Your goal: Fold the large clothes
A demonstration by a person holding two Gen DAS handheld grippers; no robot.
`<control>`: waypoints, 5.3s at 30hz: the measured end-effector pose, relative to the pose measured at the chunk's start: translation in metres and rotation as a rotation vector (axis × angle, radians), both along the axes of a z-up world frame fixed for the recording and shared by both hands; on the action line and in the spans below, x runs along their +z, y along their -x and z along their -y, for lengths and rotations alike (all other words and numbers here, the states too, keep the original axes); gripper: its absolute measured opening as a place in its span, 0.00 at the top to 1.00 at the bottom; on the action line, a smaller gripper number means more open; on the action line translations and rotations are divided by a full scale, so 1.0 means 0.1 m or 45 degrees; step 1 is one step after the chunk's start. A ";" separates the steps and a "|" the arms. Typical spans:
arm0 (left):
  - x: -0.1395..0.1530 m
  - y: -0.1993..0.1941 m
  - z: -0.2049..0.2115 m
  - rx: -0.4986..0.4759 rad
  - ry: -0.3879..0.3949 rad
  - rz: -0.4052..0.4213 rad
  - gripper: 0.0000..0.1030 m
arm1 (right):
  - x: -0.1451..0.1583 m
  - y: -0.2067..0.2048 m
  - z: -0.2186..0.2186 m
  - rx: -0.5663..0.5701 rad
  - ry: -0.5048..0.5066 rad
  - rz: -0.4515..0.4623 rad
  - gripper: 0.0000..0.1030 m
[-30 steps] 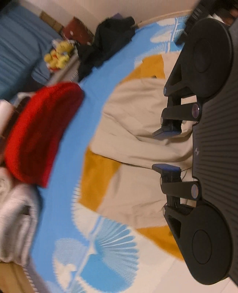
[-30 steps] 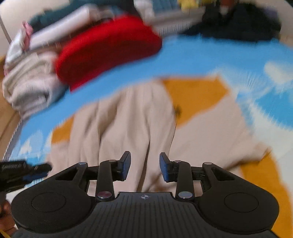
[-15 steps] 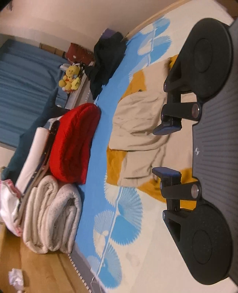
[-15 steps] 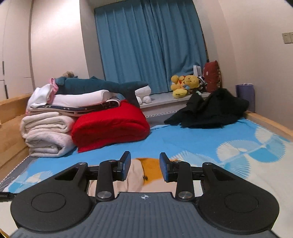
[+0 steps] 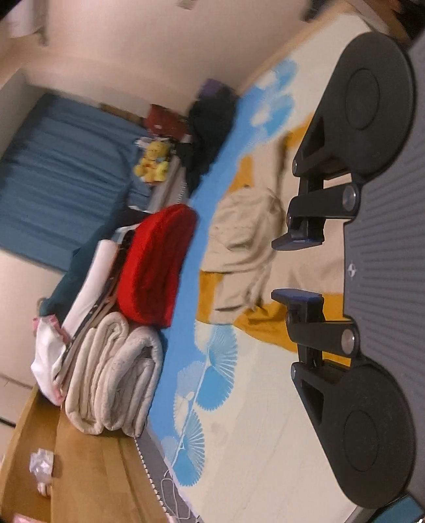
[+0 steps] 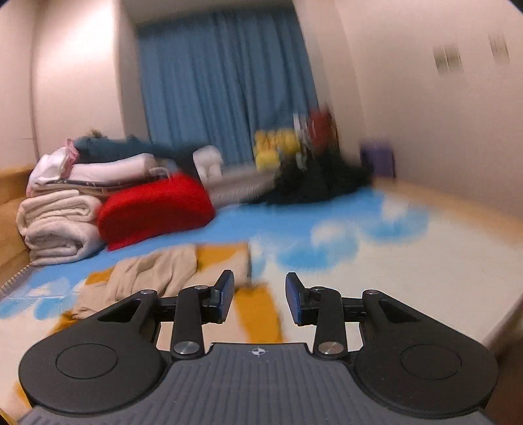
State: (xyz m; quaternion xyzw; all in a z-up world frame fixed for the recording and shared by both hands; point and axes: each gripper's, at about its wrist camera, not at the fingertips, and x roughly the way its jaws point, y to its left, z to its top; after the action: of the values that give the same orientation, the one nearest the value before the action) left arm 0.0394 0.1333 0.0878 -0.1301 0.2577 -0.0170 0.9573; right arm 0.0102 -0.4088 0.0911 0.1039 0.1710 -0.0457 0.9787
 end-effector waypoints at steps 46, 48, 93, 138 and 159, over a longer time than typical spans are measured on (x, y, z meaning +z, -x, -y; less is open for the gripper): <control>-1.49 -0.74 -0.46 0.193 0.011 -0.744 0.89 | -1.40 -1.07 0.14 -0.014 -0.035 -0.911 0.90; -1.49 -0.73 -0.46 0.195 0.012 -0.754 0.87 | -1.37 -1.05 0.13 -0.008 -0.034 -0.893 0.92; 0.93 0.70 -0.10 -0.187 -0.034 -0.211 0.99 | 1.01 0.65 0.65 0.278 -0.221 -0.075 1.00; -1.01 -2.32 -0.41 0.043 0.046 -0.562 0.55 | -0.96 -2.29 0.69 0.092 -0.089 -0.677 0.45; -1.30 -2.76 -0.22 -0.088 -0.133 -0.590 0.81 | -1.01 -2.58 0.60 0.132 0.058 -0.648 0.99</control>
State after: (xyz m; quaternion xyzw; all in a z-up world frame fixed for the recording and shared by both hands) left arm 0.3158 0.1553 -0.0427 -0.0720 0.4755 -0.0060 0.8768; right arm 0.2681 -0.4689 -0.0099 0.0582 0.4157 -0.0240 0.9073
